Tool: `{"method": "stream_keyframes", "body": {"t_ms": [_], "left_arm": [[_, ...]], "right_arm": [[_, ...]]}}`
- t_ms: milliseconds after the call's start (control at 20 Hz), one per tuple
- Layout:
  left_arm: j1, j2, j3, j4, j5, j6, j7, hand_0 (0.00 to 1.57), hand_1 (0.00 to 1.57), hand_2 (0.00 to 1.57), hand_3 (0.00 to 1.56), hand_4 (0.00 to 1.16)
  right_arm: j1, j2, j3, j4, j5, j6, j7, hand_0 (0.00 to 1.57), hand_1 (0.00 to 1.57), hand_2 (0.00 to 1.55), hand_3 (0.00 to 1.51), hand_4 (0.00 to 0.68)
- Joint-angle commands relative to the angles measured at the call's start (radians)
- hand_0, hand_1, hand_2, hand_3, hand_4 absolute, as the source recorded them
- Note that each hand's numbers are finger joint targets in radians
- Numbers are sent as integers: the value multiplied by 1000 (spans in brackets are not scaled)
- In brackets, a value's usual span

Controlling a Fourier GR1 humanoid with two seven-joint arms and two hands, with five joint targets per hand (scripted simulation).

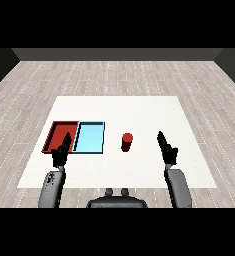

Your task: Pick the red can and put it in the red box

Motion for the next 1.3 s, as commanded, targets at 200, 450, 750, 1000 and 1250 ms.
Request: {"method": "stream_keyframes", "body": {"t_ms": [200, 450, 750, 1000, 1250], "left_arm": [[-48, -51, -24, 9, -7, -13, 15, 0, 0, 0, 0, 0], [-89, -78, 19, -86, 71, -42, -297, 0, 0, 0, 0, 0], [-102, -116, 9, 64, 41, -34, -449, 0, 0, 0, 0, 0], [-37, -102, 1, -27, 67, -64, -416, 0, 0, 0, 0, 0], [-49, -120, -18, -48, 50, -35, -398, 0, 0, 0, 0, 0]], "right_arm": [[-62, -5, -79, 94, -36, 31, -22, 0, 0, 0, 0, 0], [-33, 27, -94, 3, -88, 66, -306, 0, 0, 0, 0, 0], [-139, 3, -129, 125, -115, 106, -334, 0, 0, 0, 0, 0], [-130, 11, -126, 206, -86, 104, -402, 0, 0, 0, 0, 0], [-126, 56, -87, 198, -77, 87, -397, 0, 0, 0, 0, 0]]}}
